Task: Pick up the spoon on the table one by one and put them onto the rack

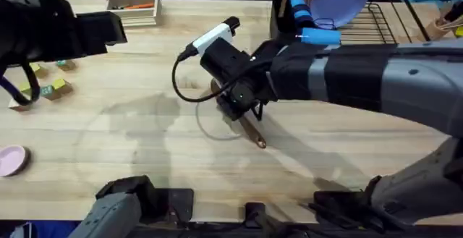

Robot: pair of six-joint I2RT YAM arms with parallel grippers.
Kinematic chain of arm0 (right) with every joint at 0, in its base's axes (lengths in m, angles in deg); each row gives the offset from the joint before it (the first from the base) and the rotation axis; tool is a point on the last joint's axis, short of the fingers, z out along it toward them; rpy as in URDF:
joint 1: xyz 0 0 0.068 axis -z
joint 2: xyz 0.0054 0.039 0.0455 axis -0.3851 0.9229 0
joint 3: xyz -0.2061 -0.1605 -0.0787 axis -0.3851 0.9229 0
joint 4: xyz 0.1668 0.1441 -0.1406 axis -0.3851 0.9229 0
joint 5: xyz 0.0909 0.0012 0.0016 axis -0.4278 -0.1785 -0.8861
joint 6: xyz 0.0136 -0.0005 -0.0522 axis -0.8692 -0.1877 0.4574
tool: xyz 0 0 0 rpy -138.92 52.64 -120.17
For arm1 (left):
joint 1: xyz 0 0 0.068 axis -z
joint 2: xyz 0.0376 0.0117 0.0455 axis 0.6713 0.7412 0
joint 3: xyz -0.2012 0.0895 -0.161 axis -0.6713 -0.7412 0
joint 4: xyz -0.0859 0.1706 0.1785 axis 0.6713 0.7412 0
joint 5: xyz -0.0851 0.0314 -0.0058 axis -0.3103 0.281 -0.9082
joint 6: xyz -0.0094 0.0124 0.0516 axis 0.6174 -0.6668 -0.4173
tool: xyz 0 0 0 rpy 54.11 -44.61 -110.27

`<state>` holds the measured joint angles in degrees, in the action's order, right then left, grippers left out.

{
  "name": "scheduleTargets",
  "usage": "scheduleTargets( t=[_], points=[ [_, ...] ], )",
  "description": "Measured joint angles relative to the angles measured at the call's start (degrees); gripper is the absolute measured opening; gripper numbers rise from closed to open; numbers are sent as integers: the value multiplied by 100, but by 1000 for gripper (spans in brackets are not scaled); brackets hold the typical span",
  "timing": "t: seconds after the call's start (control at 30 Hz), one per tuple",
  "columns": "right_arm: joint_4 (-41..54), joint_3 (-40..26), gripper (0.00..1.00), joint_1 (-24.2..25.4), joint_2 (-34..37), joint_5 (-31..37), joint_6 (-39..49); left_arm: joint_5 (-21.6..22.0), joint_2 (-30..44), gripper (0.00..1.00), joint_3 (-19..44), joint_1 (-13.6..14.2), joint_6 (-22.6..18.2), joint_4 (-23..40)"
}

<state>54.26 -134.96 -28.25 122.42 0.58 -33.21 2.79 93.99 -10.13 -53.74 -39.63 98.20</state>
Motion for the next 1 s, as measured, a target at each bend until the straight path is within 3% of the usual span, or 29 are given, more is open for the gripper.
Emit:
scheduleTargets(
  t=[0.3,0.43,0.57,0.6,0.73,0.77,0.8,1.0],
  points=[
    [18,31,36,-2,-825,1035,6,-55,0,993,0,0,0,0],
    [-120,-169,31,184,-1517,1555,82,-482,2,993,0,0,2,-7],
    [-574,-395,31,486,-1649,1632,254,-1046,0,994,0,30,3,-7],
    [-930,-520,32,728,-1737,1659,319,-1280,2,995,0,164,4,-4],
    [-1390,-650,32,1100,-1763,1703,384,-1497,69,996,0,522,4,0],
    [-1602,-706,32,1333,-1763,1735,464,-1608,189,995,0,860,4,-2],
    [-2087,-726,32,1568,-1763,1757,741,-1688,522,995,0,1539,37,-5],
    [-2812,-756,31,1777,-1763,1757,892,-1726,1057,995,0,2256,157,-31]
  ],
)
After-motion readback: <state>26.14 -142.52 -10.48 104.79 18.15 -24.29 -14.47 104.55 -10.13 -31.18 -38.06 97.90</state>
